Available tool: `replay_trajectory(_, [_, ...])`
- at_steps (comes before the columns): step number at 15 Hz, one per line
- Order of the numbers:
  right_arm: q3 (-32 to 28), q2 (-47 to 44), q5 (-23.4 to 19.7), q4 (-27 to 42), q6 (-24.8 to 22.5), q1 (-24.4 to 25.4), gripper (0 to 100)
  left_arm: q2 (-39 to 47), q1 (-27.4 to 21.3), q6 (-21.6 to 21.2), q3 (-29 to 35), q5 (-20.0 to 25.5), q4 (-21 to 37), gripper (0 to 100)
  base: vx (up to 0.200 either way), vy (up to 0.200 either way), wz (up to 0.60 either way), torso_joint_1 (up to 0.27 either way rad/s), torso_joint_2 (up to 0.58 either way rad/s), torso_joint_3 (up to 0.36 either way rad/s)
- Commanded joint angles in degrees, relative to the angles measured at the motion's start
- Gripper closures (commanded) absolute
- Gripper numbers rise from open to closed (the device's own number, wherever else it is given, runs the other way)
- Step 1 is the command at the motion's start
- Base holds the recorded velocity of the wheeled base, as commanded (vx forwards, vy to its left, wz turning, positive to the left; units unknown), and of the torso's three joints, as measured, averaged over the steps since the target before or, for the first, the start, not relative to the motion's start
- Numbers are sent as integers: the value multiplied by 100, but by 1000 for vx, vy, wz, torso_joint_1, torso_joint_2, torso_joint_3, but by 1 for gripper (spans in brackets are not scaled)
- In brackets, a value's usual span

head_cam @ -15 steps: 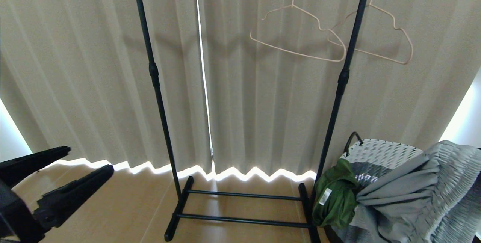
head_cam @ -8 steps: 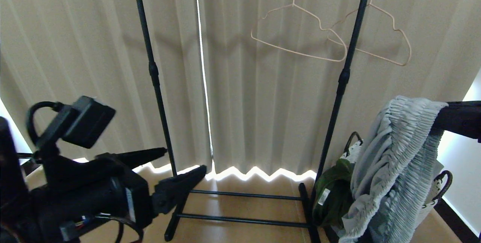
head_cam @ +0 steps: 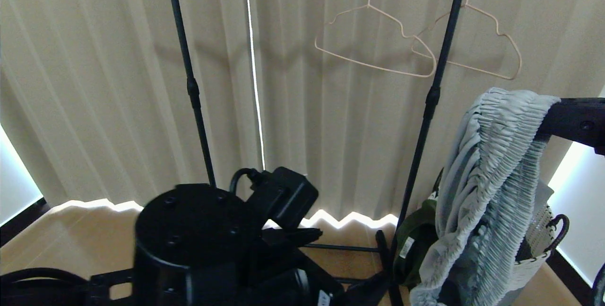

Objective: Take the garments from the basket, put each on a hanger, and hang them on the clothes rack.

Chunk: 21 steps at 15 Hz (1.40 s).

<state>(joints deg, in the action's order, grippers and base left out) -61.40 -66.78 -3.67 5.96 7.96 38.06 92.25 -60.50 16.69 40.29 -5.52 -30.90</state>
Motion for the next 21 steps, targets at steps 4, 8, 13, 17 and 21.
replay_trajectory(4, [14,-37,-2,-51,30,96,100,1305,-445,221,506,-230,-496,0,0,0,0,0,0,0])
replay_trajectory(8, [14,-2,-2,-78,30,105,100,1630,-410,221,550,-239,-619,0,0,0,0,0,0,0])
replay_trajectory(13, [23,192,-11,-78,39,123,100,1937,-93,221,708,-511,-847,0,0,0,0,0,0,0])
replay_trajectory(17, [41,236,-2,-78,39,123,100,1937,-93,212,673,-511,-847,100,0,0,0,0,0,0])
replay_trajectory(21, [50,200,7,-69,30,105,100,1911,-85,10,515,-845,-917,100,0,0,0,0,0,0])
